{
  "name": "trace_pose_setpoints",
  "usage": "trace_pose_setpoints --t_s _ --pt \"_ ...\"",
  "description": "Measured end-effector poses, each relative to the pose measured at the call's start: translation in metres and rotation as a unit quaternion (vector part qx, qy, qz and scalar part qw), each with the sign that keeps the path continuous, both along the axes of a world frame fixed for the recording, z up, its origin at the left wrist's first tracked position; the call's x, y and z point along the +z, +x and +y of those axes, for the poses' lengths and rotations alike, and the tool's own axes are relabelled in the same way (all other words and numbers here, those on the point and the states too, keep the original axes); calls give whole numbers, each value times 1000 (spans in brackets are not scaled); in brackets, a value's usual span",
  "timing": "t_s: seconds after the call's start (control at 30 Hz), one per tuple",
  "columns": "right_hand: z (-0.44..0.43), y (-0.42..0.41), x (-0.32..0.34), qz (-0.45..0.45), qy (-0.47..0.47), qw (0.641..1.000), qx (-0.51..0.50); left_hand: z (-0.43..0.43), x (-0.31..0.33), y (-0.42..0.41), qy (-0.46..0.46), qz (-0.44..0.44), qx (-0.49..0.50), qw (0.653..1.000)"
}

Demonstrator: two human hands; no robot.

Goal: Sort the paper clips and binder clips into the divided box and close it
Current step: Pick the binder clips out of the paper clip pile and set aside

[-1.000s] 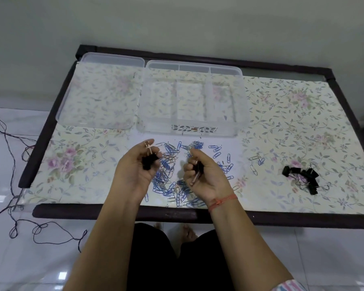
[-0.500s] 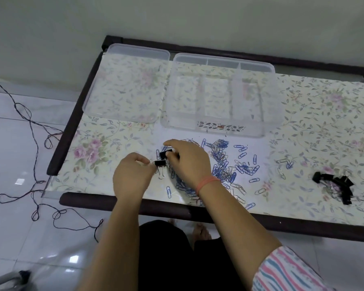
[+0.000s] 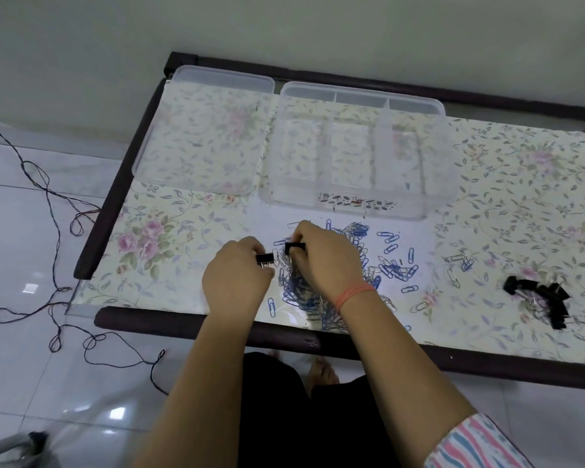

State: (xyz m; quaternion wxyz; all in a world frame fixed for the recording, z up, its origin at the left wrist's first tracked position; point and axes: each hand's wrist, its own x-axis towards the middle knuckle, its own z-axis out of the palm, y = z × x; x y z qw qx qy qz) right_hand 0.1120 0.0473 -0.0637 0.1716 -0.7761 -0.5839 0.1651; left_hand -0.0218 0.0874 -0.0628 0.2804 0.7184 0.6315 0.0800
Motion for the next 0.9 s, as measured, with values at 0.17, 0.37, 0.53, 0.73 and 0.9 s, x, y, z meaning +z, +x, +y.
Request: trace_pose_setpoints --t_s 0.17,0.37,0.53,0.73,0.9 --pt "-9 8 7 -2 11 998 -60 -2 -1 4 17 13 -16 1000" --pt "-7 0 2 -29 -44 995 -80 -3 0 9 24 19 -4 1000" --pt "-5 0 1 17 -38 995 -94 -4 3 14 41 35 -7 999" --pt "-17 19 17 310 72 931 -180 -10 19 14 -8 -80 39 996" --pt "-31 24 23 454 86 855 -234 -10 34 15 -179 -357 150 905"
